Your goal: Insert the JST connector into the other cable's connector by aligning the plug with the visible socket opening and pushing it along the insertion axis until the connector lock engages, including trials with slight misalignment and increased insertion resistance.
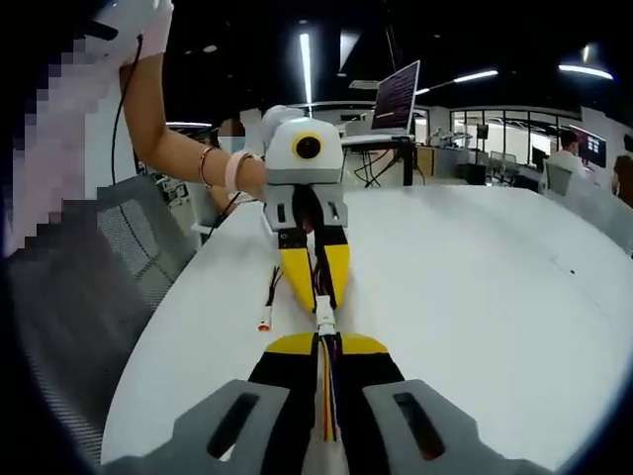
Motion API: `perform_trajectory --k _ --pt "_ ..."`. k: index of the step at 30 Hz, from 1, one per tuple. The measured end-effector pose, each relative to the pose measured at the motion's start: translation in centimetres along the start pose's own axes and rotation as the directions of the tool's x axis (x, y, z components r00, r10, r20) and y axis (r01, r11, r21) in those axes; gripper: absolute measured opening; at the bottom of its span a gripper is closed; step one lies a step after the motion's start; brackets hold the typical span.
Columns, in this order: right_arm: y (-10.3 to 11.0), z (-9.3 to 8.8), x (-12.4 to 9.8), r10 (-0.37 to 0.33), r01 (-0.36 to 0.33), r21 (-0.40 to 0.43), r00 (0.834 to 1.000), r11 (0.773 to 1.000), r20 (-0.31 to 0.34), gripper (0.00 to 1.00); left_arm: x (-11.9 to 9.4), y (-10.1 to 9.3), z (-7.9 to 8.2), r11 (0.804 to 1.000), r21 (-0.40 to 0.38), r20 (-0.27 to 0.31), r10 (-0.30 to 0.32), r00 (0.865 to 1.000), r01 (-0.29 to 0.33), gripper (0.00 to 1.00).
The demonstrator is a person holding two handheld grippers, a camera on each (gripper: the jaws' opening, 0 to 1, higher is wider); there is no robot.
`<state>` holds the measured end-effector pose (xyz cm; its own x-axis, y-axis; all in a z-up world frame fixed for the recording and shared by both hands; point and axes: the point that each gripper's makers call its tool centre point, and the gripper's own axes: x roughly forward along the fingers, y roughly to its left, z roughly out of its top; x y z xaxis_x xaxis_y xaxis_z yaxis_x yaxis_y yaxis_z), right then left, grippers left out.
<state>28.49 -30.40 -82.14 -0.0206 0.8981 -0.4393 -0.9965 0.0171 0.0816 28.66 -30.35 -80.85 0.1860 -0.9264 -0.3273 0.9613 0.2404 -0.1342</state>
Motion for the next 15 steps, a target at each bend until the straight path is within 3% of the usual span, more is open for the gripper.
perform_trajectory --k 15 --pt "-4.1 -0.6 -0.2 -0.071 0.072 -0.019 0.997 0.997 0.011 0.02 0.9 3.6 0.2 0.999 0.022 0.015 0.042 0.999 -0.042 0.01"
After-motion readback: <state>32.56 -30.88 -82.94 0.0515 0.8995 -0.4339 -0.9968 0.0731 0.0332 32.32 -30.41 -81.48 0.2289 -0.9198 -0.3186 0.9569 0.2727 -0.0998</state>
